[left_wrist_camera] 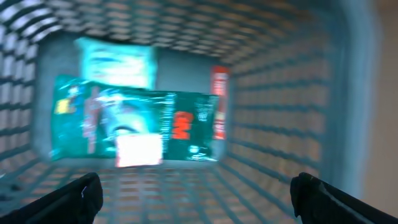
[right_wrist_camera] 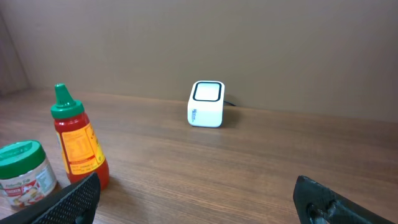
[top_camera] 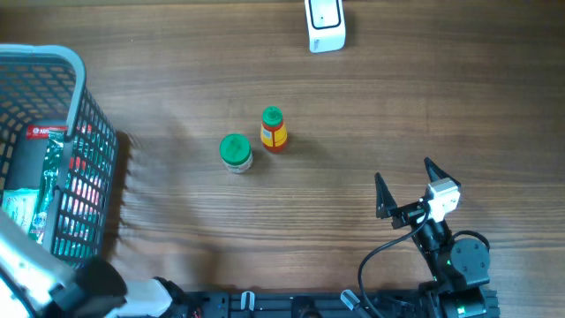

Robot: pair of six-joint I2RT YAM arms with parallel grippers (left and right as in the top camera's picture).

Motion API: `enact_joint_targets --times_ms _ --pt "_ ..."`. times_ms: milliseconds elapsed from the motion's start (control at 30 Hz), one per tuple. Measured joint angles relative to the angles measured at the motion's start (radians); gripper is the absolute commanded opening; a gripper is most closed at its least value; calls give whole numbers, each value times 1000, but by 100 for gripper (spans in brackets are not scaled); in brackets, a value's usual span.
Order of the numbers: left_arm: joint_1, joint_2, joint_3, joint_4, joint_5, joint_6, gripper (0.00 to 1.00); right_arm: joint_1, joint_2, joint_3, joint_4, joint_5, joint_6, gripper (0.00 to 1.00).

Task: Scan the item barcode
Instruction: 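Reach the left gripper into the basket and grasp the small red box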

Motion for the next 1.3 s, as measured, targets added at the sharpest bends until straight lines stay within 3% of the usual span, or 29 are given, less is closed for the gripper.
enact_joint_targets --times_ms 167,367,700,867,967,1067,1300 --pt "63 174 -19 -90 42 -6 100 0 0 0 0 0 0 100" --pt "63 318 -142 -93 87 7 100 0 0 0 0 0 0 100" --pt "47 336 -615 244 105 17 100 0 0 0 0 0 0 100" --pt "17 328 -719 389 140 29 100 0 0 0 0 0 0 100" --pt "6 322 -729 394 149 34 88 0 0 0 0 0 0 100" --pt "-1 322 -730 382 161 40 67 0 0 0 0 0 0 100" --pt "-5 304 -620 241 165 66 70 0 0 0 0 0 0 100"
